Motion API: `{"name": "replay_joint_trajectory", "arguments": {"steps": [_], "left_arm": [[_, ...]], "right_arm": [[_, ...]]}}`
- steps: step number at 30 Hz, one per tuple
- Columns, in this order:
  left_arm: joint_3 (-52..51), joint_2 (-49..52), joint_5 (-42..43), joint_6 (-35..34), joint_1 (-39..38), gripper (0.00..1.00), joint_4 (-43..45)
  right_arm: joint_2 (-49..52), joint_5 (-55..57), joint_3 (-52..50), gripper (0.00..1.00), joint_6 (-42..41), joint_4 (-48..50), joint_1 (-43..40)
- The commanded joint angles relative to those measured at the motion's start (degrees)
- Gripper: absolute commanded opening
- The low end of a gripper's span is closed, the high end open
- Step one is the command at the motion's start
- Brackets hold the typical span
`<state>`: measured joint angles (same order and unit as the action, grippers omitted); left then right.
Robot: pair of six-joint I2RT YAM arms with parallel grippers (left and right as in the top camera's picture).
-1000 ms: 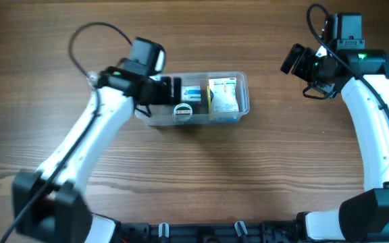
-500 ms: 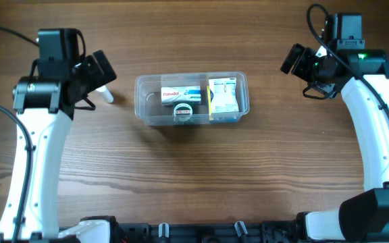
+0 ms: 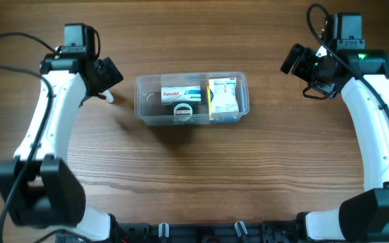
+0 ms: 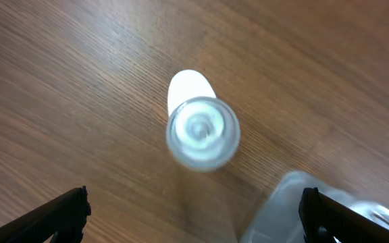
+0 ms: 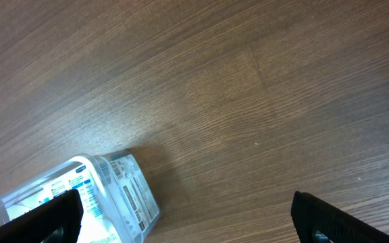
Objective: Pack container
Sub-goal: 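Move the left gripper to the white spray bottle and grasp it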
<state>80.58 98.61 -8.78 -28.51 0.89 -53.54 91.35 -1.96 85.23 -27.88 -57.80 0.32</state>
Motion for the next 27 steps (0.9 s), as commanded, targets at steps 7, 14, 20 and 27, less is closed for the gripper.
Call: {"name": "replay_joint_trajectory", "arguments": {"steps": [7,14,20,27], "left_arm": [[-0.1,5.4,-0.7,-2.5,1.4,1.0,4.8],[-0.1,7.0,0.4,-2.5,2.3,1.0,7.3],[-0.1,8.3,0.9,-3.8,2.3,1.0,8.4],[-0.1,10.2,1.7,-4.0,2.4,1.0,9.5]], "right_arm": [[-1.1,-0.7,0.5,1.0,-0.7,0.2,0.0],[-1.1,-0.7,0.5,1.0,-0.7,0.2,0.0],[-1.1,-0.7,0.5,1.0,-0.7,0.2,0.0],[-1.1,-0.7,0.5,1.0,-0.7,0.2,0.0]]}}
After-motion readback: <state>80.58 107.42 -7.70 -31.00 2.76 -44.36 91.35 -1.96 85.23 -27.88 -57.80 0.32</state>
